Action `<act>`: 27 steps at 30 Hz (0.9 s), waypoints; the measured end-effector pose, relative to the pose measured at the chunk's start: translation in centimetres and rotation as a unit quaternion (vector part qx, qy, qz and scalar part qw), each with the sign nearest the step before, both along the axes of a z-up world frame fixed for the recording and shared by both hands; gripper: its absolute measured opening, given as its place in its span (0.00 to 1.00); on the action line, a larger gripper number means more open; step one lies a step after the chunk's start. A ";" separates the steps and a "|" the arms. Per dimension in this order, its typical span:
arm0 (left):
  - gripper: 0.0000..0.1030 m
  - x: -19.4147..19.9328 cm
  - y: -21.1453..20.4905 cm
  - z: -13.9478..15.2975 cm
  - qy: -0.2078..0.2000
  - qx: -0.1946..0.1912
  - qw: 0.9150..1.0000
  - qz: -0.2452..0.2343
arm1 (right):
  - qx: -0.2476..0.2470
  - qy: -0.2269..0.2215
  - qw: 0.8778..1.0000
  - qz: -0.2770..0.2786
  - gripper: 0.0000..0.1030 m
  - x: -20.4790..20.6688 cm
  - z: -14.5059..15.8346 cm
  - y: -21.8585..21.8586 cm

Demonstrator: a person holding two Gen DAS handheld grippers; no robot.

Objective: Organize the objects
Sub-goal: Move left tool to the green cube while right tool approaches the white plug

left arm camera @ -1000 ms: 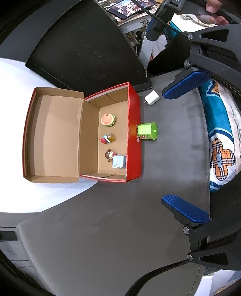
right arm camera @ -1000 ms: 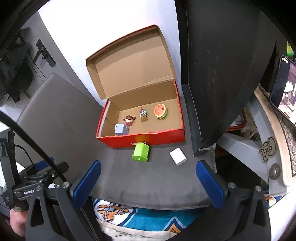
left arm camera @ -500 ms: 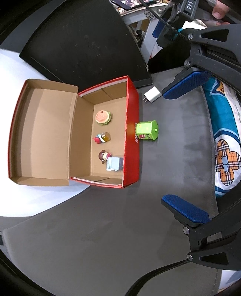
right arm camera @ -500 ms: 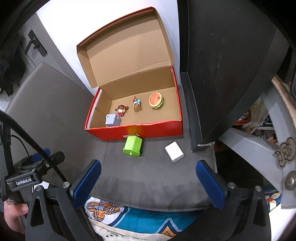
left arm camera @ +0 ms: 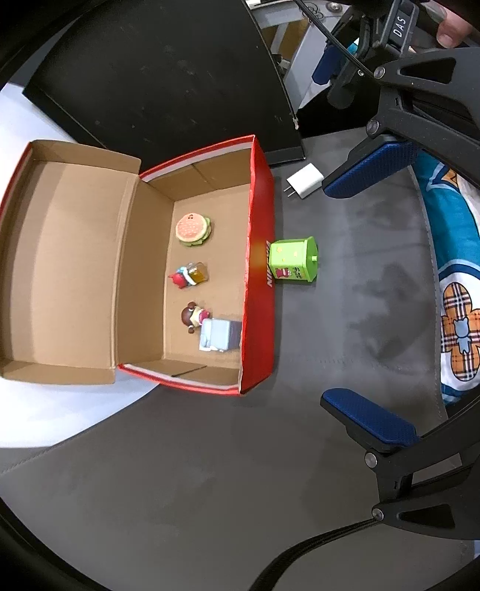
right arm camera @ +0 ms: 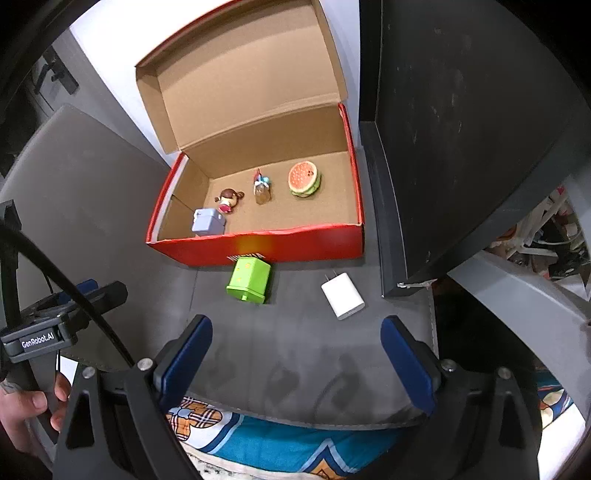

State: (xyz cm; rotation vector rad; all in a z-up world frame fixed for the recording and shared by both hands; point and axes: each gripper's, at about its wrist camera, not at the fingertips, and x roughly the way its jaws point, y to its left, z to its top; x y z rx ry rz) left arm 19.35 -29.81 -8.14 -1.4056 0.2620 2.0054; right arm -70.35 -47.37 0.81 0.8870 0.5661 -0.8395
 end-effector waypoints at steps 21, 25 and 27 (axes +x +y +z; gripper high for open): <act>0.89 -2.6 3.5 -6.3 -0.056 -0.027 0.998 0.005 | 0.067 0.108 0.980 0.150 0.86 2.1 -7.4 -3.6; 0.89 -3.0 4.1 -7.3 -0.067 -0.028 0.997 0.004 | 0.075 0.122 0.975 0.169 0.81 2.6 -8.4 -4.5; 0.88 -3.1 4.5 -7.7 -0.070 -0.029 0.997 0.002 | 0.079 0.127 0.974 0.172 0.79 2.9 -8.9 -4.7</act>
